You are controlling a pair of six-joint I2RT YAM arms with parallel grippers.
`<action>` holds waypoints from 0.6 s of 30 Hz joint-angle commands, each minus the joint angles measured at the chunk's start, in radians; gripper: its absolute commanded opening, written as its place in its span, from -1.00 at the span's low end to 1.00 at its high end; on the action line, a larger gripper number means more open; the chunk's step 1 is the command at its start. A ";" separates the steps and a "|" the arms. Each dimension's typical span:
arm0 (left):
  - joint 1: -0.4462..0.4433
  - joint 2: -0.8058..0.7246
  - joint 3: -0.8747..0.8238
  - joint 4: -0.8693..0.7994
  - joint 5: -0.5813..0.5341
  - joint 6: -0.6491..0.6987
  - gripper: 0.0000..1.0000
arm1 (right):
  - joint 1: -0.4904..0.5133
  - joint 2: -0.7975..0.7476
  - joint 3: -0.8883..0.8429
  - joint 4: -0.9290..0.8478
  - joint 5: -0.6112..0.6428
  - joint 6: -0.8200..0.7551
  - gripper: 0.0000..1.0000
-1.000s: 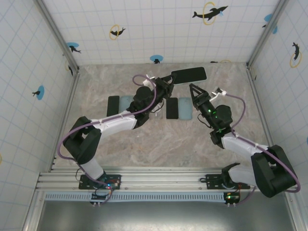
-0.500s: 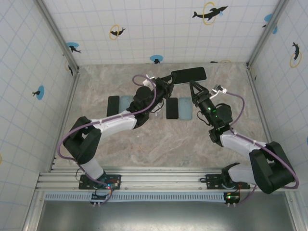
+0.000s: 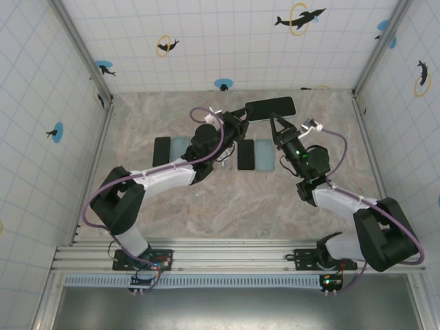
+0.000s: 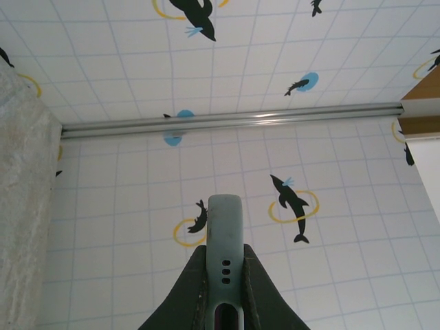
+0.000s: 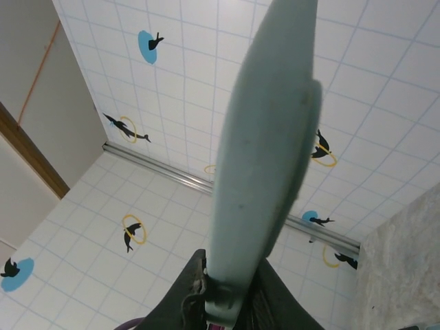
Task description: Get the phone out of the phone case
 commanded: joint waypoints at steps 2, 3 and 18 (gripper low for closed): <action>-0.016 -0.001 0.010 0.076 0.006 0.031 -0.88 | 0.007 0.010 0.054 0.047 0.027 -0.003 -0.70; -0.017 -0.002 0.011 0.071 0.006 0.037 -0.89 | 0.007 0.009 0.054 0.044 0.028 -0.006 -0.72; -0.019 -0.025 -0.005 0.010 0.012 0.111 -0.05 | -0.015 -0.019 0.041 0.049 0.002 -0.040 -0.97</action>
